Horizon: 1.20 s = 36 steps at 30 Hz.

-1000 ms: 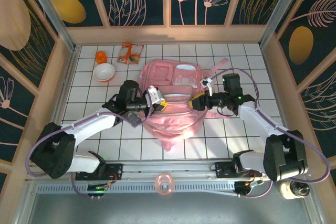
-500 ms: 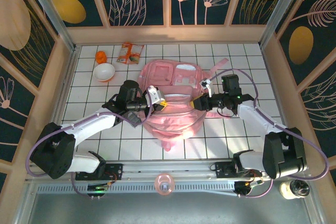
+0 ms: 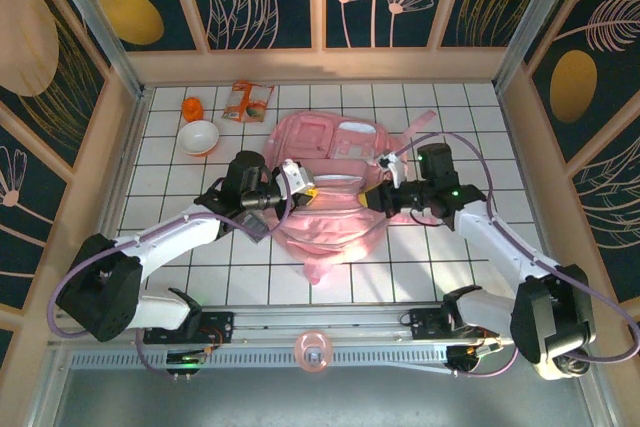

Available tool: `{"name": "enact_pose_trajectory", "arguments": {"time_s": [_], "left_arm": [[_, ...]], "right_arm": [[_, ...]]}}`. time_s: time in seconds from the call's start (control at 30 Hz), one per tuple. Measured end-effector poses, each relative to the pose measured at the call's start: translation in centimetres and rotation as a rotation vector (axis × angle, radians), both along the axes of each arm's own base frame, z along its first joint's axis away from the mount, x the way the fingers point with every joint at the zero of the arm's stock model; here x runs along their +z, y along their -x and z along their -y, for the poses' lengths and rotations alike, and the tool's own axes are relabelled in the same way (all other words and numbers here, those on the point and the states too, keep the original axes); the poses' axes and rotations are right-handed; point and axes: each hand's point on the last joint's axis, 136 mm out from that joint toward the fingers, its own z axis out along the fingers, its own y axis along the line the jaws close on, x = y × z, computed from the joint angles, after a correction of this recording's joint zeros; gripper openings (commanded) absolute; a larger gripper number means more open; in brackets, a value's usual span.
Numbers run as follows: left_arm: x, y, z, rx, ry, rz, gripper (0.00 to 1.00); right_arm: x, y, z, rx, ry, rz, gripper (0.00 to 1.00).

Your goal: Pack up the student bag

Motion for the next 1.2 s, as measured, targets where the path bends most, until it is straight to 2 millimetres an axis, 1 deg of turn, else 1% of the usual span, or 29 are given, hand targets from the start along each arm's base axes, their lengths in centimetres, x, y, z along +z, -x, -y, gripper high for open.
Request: {"name": "enact_pose_trajectory", "arguments": {"time_s": [0.1,0.23,0.37,0.4,0.47,0.53,0.6,0.67,0.73,0.8,0.87,0.9,1.0,1.07,1.2], "left_arm": [[0.0,-0.1,0.0,0.01,0.0,-0.001,0.0],[-0.1,0.1,0.3,0.006,-0.007,0.001,0.0],[-0.5,0.2,0.3,0.018,-0.026,-0.006,0.0],[-0.7,0.1,0.2,0.025,-0.031,-0.01,0.0],[-0.9,-0.1,0.2,0.037,-0.035,-0.015,0.0],[-0.7,-0.4,0.1,0.053,-0.03,-0.01,0.0],[-0.4,-0.4,0.3,0.053,-0.017,-0.001,0.0],[-0.1,-0.4,0.5,0.045,-0.003,0.003,0.0],[0.2,-0.2,0.8,0.029,0.016,0.009,0.0],[0.3,0.1,0.9,0.014,0.027,0.011,0.0],[0.1,0.3,0.9,0.006,0.03,0.008,0.0],[0.1,0.3,0.9,0.002,0.031,0.008,0.0],[0.1,0.5,1.0,-0.011,0.036,0.016,0.0],[0.1,0.6,1.0,-0.018,0.037,0.018,0.0],[0.4,0.9,1.1,-0.035,0.042,0.026,0.0]], "right_arm": [[0.4,1.0,-1.3,0.01,0.006,-0.001,0.01],[0.5,1.7,-3.2,-0.005,0.009,-0.027,0.04],[-0.5,1.9,-4.9,-0.044,0.026,-0.101,0.08],[-0.8,1.8,-5.3,-0.06,0.032,-0.131,0.1],[-1.1,1.4,-5.9,-0.093,0.036,-0.18,0.2],[-1.1,1.2,-6.3,-0.116,0.032,-0.206,0.35],[-0.7,1.2,-6.4,-0.137,0.021,-0.214,0.48],[0.4,1.0,-6.1,-0.17,-0.003,-0.208,0.58],[1.7,0.9,-5.0,-0.215,-0.038,-0.191,0.65],[3.1,0.5,-2.9,-0.293,-0.092,-0.178,0.68],[4.1,0.0,-0.8,-0.373,-0.143,-0.181,0.69],[4.4,-0.3,0.3,-0.418,-0.17,-0.192,0.7],[4.4,-1.3,2.3,-0.515,-0.22,-0.239,0.7],[3.9,-1.6,2.6,-0.538,-0.237,-0.287,0.7],[2.9,-2.3,1.7,-0.538,-0.259,-0.381,0.7]]}}
